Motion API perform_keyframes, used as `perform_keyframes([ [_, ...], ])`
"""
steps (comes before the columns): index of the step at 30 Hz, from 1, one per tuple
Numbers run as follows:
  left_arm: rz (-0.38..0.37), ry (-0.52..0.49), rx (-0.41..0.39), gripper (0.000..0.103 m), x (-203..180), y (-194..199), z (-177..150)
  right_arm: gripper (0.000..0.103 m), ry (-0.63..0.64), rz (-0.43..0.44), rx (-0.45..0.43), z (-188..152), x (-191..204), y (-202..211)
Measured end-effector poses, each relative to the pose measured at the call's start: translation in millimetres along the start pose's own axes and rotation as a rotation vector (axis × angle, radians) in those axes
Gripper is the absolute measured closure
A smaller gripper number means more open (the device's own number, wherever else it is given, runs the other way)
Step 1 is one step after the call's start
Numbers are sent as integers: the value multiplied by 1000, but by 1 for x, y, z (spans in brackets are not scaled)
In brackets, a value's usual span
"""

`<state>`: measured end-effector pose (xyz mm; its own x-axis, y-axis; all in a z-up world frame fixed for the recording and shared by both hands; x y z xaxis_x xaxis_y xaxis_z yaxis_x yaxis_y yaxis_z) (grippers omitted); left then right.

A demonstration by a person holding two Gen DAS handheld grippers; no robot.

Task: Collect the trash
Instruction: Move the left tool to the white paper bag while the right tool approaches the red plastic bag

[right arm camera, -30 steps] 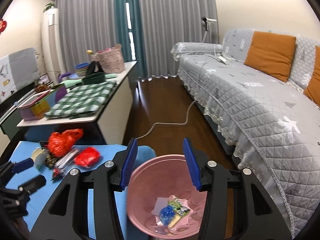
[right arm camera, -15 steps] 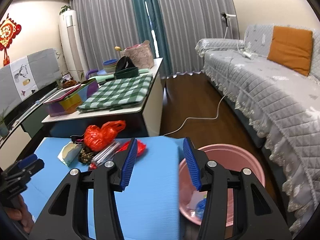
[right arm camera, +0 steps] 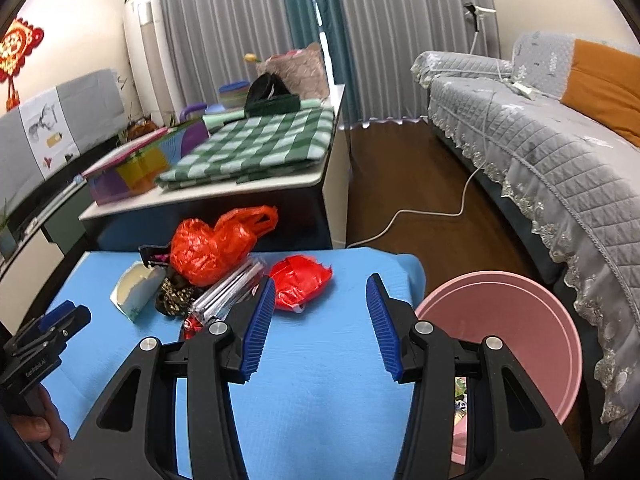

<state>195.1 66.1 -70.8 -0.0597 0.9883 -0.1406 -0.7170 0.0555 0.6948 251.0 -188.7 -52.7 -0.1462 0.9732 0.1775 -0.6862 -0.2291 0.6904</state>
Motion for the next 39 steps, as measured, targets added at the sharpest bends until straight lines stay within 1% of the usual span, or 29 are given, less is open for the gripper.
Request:
perform_keyframes([
  [3,16,24,22,44,10,-14,-1,54,5,3,9,2,2,-12],
  [8,31,42,44,46,18,-33,1,45,11,17,44,2,4,-42],
  [11,46,26,52,46,17,-43,2,38,11,30,68,1,6,-59],
  [13,53,20,60,46,17,-48,3,29,27,28,85,2,10,-72],
  [16,63,17,76,46,19,-56,3,19,48,26,103,4,15,-87],
  [19,61,27,92,46,22,-64,4,15,70,30,132,3,21,-103],
  [21,58,32,103,46,23,-70,5,15,80,11,161,3,22,-115],
  [30,50,63,137,46,26,-90,5,12,133,-8,230,1,31,-144],
  [33,48,73,138,48,27,-91,6,12,129,-6,239,2,31,-147],
  [36,48,76,142,57,28,-92,8,17,140,-5,241,1,33,-148],
  [37,47,78,144,61,28,-92,8,18,142,-8,238,2,33,-148],
  [38,47,79,148,68,28,-93,7,19,143,-11,232,2,33,-147],
  [39,46,79,154,71,28,-94,7,20,141,-9,230,2,33,-147],
])
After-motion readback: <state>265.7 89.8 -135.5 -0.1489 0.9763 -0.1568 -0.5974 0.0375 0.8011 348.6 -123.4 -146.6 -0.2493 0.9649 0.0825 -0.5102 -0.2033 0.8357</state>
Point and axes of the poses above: each gripper's, at about its wrist camera, not at the fingertips, and y roughly against the way its jaws point, x to its left, z to its top, the point moved 10 cm from there along -y, roughly the way its jaws point, and after that the axes turned 10 degrees about x, right-handed, at the moved point
